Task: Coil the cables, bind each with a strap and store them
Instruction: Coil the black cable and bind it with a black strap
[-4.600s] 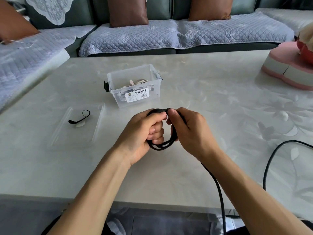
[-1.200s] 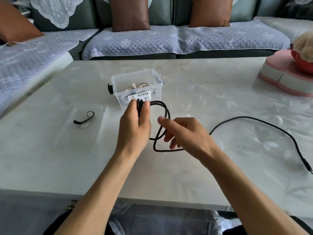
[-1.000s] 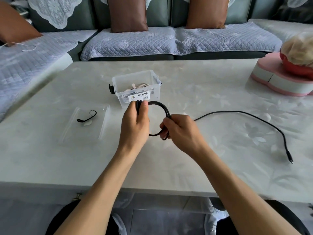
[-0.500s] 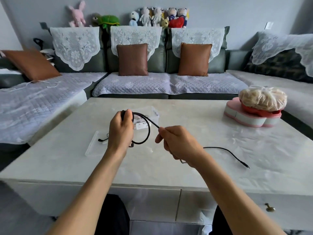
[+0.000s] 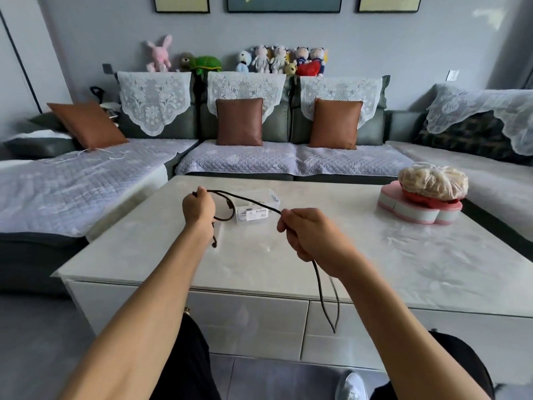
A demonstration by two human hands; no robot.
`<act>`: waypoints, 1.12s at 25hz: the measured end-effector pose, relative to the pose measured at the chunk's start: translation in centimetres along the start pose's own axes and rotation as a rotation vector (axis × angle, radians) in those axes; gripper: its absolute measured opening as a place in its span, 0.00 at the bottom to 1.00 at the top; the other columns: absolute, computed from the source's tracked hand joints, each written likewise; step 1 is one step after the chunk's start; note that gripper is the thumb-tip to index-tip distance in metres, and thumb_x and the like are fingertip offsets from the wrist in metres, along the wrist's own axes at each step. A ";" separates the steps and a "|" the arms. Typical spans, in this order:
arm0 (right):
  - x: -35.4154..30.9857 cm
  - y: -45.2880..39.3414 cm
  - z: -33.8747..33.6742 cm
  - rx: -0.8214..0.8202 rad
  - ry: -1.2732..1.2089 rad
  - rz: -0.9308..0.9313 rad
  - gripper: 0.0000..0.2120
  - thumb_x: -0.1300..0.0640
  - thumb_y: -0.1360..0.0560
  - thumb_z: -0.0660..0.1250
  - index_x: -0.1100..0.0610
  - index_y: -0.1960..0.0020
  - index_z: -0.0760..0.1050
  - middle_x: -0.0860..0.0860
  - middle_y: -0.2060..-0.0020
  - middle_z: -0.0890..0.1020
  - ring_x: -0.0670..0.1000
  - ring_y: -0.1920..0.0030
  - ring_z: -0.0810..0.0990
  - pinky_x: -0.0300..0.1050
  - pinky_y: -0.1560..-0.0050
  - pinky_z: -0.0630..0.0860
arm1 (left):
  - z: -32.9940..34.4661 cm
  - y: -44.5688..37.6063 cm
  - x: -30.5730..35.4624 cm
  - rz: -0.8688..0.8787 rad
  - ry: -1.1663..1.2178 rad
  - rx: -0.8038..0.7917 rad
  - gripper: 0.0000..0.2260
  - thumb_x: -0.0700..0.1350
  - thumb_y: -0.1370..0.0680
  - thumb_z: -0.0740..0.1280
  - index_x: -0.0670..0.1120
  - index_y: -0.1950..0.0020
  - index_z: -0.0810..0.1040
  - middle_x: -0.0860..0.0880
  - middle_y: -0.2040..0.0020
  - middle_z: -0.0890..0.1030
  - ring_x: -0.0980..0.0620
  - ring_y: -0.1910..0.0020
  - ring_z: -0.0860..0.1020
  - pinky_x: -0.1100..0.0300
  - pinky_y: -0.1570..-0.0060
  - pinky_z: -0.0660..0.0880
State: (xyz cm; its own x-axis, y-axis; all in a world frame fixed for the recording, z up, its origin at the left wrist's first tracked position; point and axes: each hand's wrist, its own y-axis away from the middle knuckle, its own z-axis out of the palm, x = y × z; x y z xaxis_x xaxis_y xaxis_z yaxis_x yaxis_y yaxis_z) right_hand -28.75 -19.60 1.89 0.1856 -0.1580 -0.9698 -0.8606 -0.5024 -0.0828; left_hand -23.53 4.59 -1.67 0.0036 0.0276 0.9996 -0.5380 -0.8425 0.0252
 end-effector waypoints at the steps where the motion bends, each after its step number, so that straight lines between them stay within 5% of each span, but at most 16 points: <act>1: -0.6 0.1 -0.1 0.003 -0.041 -0.017 0.17 0.55 0.16 0.55 0.60 0.61 0.72 0.50 0.77 0.65 0.46 0.79 0.58 0.36 0.77 0.54 | 0.1 0.1 0.5 0.028 -0.005 0.006 0.17 0.49 0.18 0.55 0.41 0.61 0.70 0.40 0.62 0.74 0.45 0.69 0.70 0.60 0.73 0.63; 3: -1.5 0.4 -0.4 0.004 -0.107 -0.039 0.17 0.55 0.16 0.55 0.60 0.60 0.72 0.49 0.78 0.65 0.45 0.80 0.57 0.35 0.78 0.54 | 0.2 -0.1 1.2 0.098 -0.039 0.018 0.17 0.50 0.19 0.55 0.42 0.64 0.68 0.35 0.60 0.77 0.41 0.64 0.73 0.53 0.67 0.69; 7: -3.1 0.7 -1.1 0.033 -0.132 -0.066 0.17 0.56 0.16 0.55 0.60 0.60 0.72 0.47 0.80 0.65 0.44 0.81 0.58 0.34 0.79 0.54 | 0.8 0.7 1.9 0.184 -0.144 0.002 0.17 0.51 0.17 0.55 0.37 0.52 0.73 0.33 0.46 0.80 0.34 0.48 0.79 0.44 0.49 0.76; 14: -6.8 0.6 -2.3 0.072 -0.140 -0.146 0.17 0.56 0.16 0.55 0.61 0.59 0.74 0.47 0.80 0.64 0.45 0.80 0.58 0.35 0.78 0.54 | 2.8 2.2 3.2 0.210 -0.235 -0.069 0.19 0.50 0.16 0.55 0.34 0.44 0.74 0.35 0.45 0.80 0.36 0.45 0.78 0.48 0.47 0.74; 20: -11.9 -1.5 -4.6 0.182 -0.197 -0.204 0.17 0.56 0.16 0.55 0.61 0.58 0.75 0.47 0.81 0.65 0.45 0.82 0.58 0.33 0.80 0.54 | 3.9 3.1 10.6 0.342 -0.184 -0.087 0.21 0.50 0.17 0.55 0.33 0.41 0.75 0.35 0.42 0.79 0.36 0.43 0.77 0.46 0.44 0.75; 23: -13.7 -2.0 -5.4 0.187 -0.201 -0.201 0.17 0.56 0.16 0.55 0.61 0.59 0.75 0.48 0.80 0.66 0.44 0.82 0.59 0.34 0.81 0.54 | 4.0 3.6 13.9 0.424 -0.113 -0.119 0.20 0.49 0.17 0.56 0.33 0.42 0.75 0.34 0.44 0.79 0.37 0.47 0.78 0.48 0.47 0.76; 28: -15.4 -2.5 -6.5 0.213 -0.178 -0.220 0.16 0.56 0.16 0.55 0.61 0.58 0.75 0.52 0.75 0.66 0.45 0.80 0.59 0.35 0.81 0.56 | 3.5 5.4 17.4 0.496 0.032 -0.194 0.14 0.50 0.17 0.57 0.41 0.52 0.74 0.48 0.67 0.72 0.50 0.70 0.70 0.57 0.69 0.70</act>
State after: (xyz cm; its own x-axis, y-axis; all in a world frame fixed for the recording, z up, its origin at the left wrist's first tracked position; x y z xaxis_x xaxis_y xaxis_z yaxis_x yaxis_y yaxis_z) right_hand -26.38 -21.40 18.49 0.3081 0.0942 -0.9467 -0.8924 -0.3163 -0.3219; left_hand -23.49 -1.38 15.89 -0.3149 -0.3303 0.8898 -0.6144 -0.6436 -0.4564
